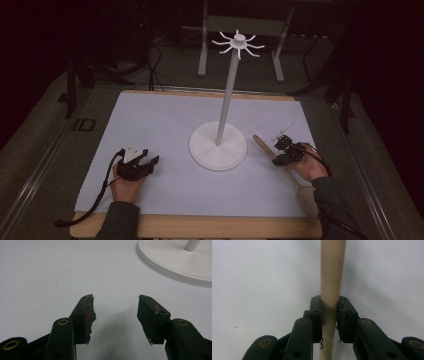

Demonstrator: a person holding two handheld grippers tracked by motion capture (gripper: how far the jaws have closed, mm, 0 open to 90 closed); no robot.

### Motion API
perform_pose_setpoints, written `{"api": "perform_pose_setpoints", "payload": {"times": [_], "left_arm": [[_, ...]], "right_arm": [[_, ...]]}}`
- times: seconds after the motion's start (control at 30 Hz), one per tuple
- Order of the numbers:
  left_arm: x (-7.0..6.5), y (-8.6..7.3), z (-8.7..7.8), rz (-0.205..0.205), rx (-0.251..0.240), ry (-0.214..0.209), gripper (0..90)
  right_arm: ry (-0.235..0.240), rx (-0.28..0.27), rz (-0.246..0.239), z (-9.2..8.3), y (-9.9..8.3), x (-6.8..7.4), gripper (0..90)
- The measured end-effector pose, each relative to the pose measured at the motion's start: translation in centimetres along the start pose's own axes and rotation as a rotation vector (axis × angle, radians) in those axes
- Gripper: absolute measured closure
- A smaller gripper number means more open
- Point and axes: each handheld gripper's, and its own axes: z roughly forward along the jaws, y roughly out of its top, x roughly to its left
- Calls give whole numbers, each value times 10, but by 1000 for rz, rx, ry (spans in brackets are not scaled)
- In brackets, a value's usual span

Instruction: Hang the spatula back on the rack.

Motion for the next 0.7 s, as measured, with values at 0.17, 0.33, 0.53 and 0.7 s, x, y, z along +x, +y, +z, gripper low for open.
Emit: {"api": "perform_pose_setpoints", "payload": {"times": [0.17, 0.33, 0.53, 0.7], "left_arm": [[0, 0, 0, 0, 0, 1, 472], [0, 0, 0, -1, 0, 3, 472], [0, 0, 0, -1, 0, 4, 471], [0, 0, 0, -2, -1, 4, 472]], "right_arm": [[-24, -83, -2, -14, -5, 2, 761], [-40, -162, -19, -27, -7, 5, 761], [-63, -261, -34, -42, -9, 9, 762], [-72, -326, -36, -54, -10, 10, 762]]}}
